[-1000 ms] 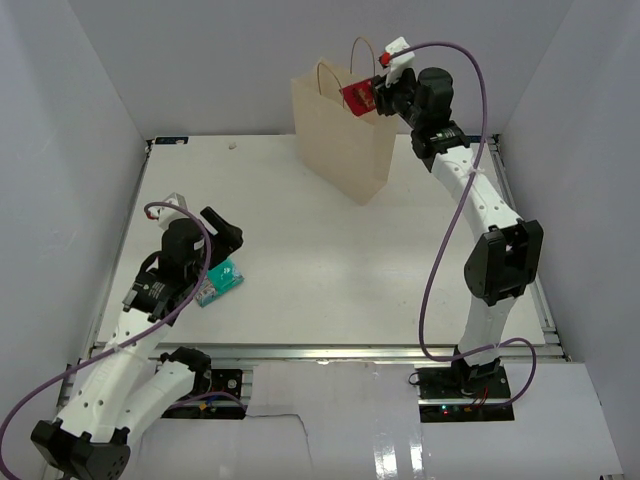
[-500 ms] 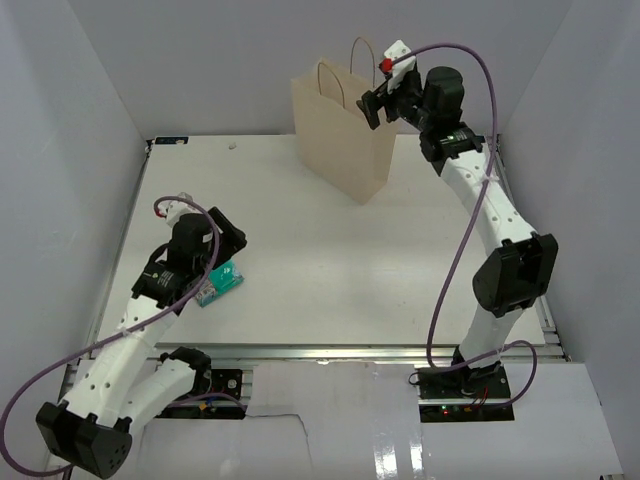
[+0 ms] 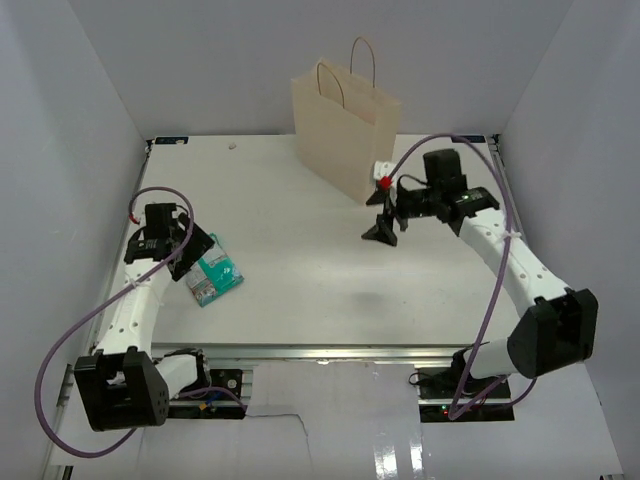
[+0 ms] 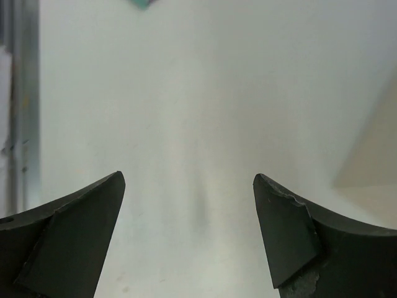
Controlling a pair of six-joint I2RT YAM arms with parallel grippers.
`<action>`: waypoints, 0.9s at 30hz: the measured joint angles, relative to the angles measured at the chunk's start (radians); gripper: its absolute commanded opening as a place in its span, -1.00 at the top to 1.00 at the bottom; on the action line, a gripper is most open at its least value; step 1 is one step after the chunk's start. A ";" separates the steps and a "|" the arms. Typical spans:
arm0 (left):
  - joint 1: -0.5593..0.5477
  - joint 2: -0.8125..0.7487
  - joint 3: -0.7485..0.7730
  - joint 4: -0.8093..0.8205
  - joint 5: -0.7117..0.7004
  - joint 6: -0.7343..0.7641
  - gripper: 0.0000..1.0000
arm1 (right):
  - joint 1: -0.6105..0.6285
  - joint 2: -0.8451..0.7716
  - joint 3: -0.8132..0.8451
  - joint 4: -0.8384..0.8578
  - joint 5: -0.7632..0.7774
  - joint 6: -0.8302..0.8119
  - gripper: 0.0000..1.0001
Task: Place the snacks into the paper bag
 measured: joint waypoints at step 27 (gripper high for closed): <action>0.243 0.137 -0.219 0.125 0.202 0.094 -0.71 | 0.094 0.292 -0.183 -0.089 -0.089 -0.042 -0.80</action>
